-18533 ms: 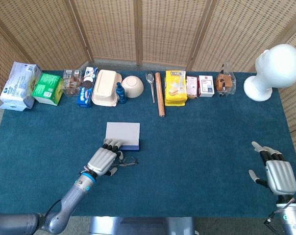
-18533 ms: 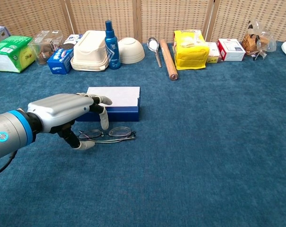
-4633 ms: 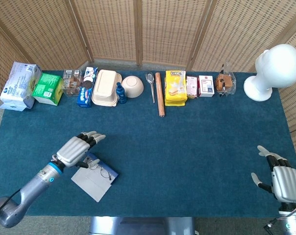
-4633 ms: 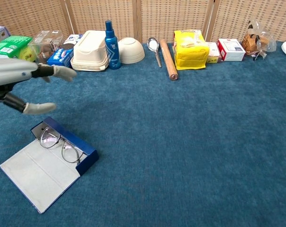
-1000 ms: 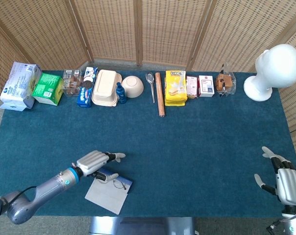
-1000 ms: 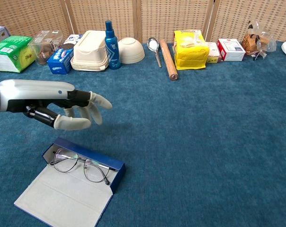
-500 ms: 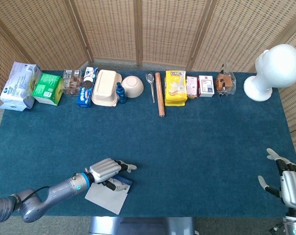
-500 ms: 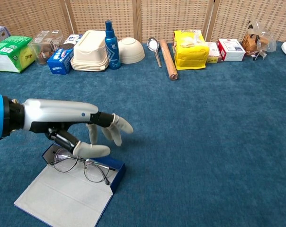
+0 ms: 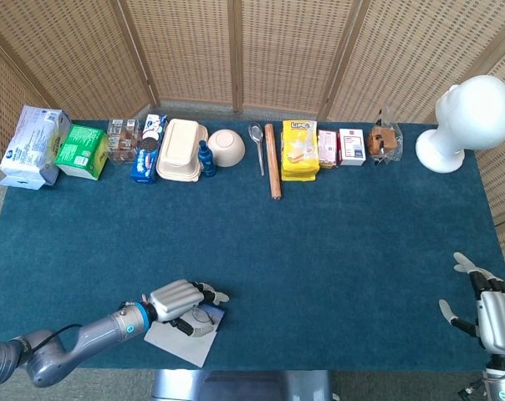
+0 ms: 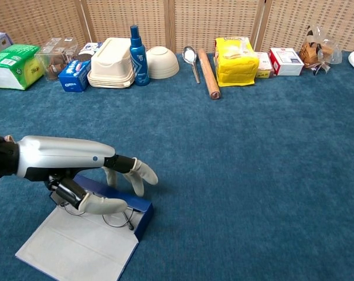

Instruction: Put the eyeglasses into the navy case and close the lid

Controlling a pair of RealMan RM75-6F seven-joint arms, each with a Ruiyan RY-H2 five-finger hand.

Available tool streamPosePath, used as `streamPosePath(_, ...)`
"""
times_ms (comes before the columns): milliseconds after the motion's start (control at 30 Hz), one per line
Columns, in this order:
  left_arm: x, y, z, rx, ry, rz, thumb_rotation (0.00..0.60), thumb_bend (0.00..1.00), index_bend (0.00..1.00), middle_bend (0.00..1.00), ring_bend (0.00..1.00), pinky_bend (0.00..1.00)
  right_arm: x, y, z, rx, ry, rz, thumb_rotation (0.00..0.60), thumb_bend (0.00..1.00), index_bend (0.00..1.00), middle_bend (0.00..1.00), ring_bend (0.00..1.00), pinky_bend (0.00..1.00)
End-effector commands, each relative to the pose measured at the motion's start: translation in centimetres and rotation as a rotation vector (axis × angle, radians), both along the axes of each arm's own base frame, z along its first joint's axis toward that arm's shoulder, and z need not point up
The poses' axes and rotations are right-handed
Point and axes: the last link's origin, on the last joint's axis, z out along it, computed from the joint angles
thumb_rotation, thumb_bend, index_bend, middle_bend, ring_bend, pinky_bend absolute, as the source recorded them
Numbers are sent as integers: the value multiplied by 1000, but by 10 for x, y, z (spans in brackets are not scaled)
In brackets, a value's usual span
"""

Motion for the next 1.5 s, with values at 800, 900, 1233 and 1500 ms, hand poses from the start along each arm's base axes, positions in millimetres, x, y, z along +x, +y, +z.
streamPosePath(800,-7,-15,10,-30,-2,13,201,321,130,245,150,269,2,3,-1,-3,-4,4,600,264,148,321,276,323)
streamPosePath(900,-7,-17,11,-33,-1,11,202,321,130,244,148,269,2,3,-1,-5,-4,6,600,264,148,322,276,324)
streamPosePath(1233,-10,-22,15,-36,7,15,195,321,129,238,142,269,2,4,-2,-5,-9,9,600,264,148,321,276,324)
streamPosePath(1500,-16,-27,18,-35,17,30,191,320,129,236,140,265,2,4,-1,-9,-10,13,600,265,148,321,276,323)
